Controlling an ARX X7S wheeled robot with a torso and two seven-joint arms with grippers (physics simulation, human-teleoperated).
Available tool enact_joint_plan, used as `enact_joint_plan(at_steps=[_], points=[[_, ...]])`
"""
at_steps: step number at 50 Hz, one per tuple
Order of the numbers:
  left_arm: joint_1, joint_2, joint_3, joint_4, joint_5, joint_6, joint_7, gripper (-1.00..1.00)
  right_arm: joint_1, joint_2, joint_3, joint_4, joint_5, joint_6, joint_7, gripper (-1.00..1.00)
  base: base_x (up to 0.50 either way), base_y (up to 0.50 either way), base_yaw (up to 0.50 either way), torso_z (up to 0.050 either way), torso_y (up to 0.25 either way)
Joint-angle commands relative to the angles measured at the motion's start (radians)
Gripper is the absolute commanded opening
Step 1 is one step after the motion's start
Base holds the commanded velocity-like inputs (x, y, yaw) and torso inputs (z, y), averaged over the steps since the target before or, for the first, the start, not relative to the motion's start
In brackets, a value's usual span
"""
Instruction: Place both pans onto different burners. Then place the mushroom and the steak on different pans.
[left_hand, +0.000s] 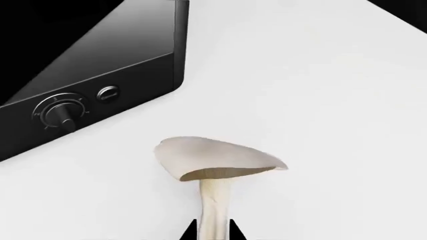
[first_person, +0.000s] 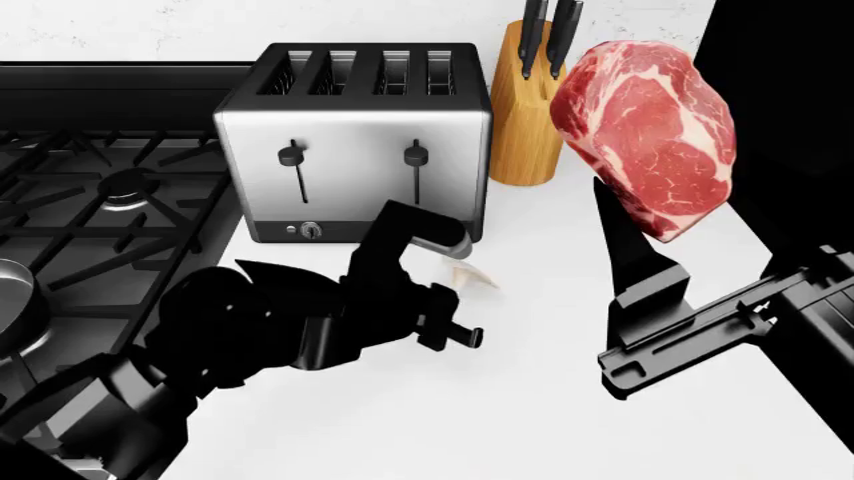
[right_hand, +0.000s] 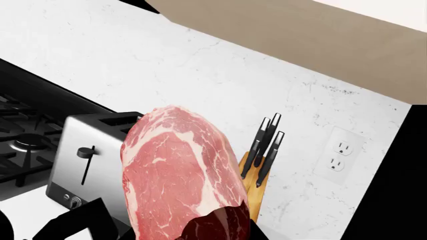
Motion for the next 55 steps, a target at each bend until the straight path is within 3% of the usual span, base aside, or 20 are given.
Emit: enact_joint_plan(at_steps=[1,26,55], points=[[0.028,-0.004,0.018,0.008,-0.043,-0.013,-0.022,-1.00,0.000,0.002,0.019,-0.003,-0.011,0.006,-0.005,-1.00,0.00,0.00,0.00,0.000,0.000],[0.038,-0.078,-0.050,0.195,-0.060,0.042,-0.152,-1.00,0.033,-0.012,0.009,0.003,0.011,0.020,0.010,-1.00,0.00,0.00,0.00,0.000,0.000],[0.035,-0.201,-0.130,0.409,-0.050,0.105,-0.216,-1.00,0.046,-0.002,0.012,-0.005,0.016,0.044,0.034,-1.00,0.00,0.00,0.00,0.000,0.000]])
